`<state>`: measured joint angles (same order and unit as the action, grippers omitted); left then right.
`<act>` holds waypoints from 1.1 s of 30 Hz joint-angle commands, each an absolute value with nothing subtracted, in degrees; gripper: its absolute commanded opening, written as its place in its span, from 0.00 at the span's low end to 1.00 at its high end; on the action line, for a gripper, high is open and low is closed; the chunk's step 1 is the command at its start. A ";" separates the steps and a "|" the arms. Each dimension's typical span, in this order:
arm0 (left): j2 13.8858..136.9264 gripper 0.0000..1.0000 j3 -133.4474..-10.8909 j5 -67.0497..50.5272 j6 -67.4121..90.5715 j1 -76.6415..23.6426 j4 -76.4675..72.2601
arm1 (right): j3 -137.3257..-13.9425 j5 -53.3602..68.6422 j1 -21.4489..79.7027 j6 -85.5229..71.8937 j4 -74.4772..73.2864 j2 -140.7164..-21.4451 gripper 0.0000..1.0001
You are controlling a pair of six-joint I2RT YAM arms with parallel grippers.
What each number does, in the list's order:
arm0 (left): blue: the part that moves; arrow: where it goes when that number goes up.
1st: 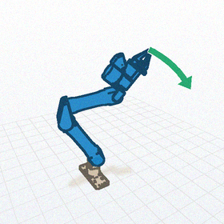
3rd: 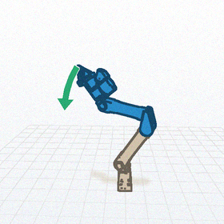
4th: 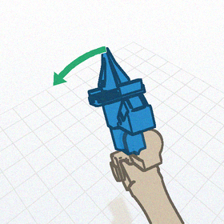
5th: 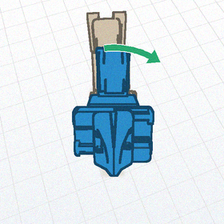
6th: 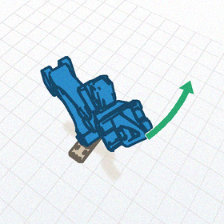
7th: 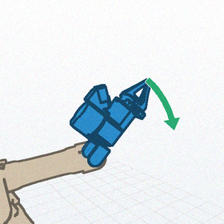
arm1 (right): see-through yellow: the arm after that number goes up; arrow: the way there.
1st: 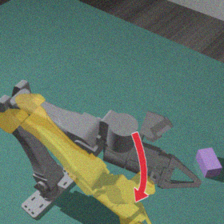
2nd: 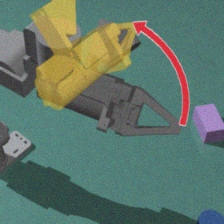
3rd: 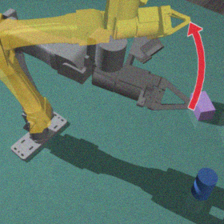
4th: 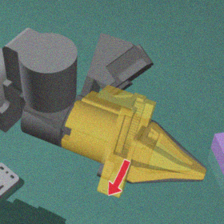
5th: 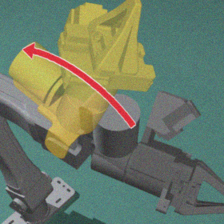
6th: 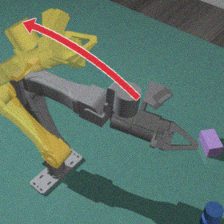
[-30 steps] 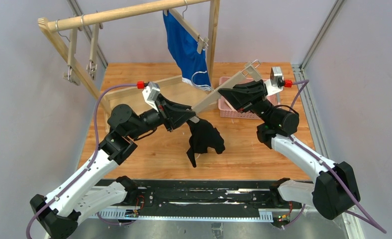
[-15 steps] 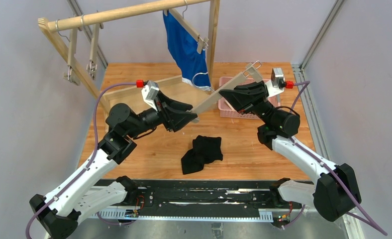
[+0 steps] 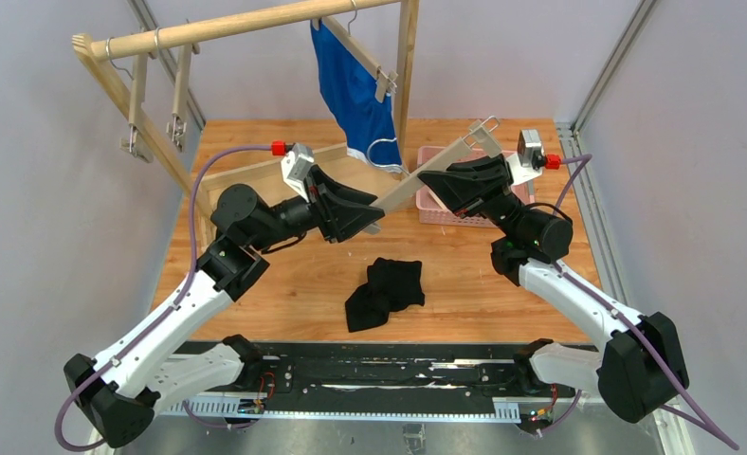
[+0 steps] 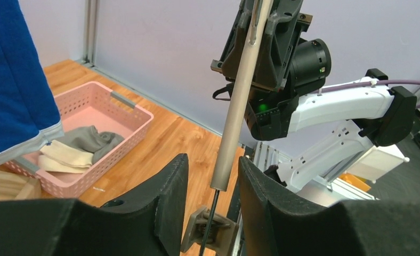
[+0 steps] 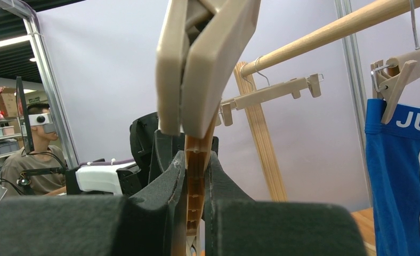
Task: Remove the underwear clipped to the hanger
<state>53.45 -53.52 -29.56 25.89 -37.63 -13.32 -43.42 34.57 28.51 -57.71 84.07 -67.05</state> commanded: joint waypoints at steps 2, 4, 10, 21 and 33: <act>54.16 0.41 -56.39 -31.86 26.27 -37.79 -16.42 | -44.02 35.63 29.52 -58.03 86.44 -65.83 0.01; 54.41 0.41 -56.80 -32.22 26.32 -37.79 -16.44 | -43.95 35.90 29.45 -58.09 86.35 -65.76 0.01; 54.83 0.43 -57.35 -32.69 26.45 -37.84 -16.40 | -43.65 36.27 29.52 -57.96 85.86 -65.58 0.00; 56.92 0.25 -57.75 -35.21 27.19 -37.79 -16.38 | -44.32 36.80 29.53 -58.11 85.47 -65.82 0.01; 56.15 0.00 -58.62 -36.49 26.89 -37.79 -15.74 | -44.27 37.12 29.88 -58.59 83.58 -67.29 0.16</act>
<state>57.17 -56.69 -37.60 26.83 -37.58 -15.14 -43.42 35.73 28.51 -59.68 82.81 -67.07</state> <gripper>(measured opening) 0.078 0.088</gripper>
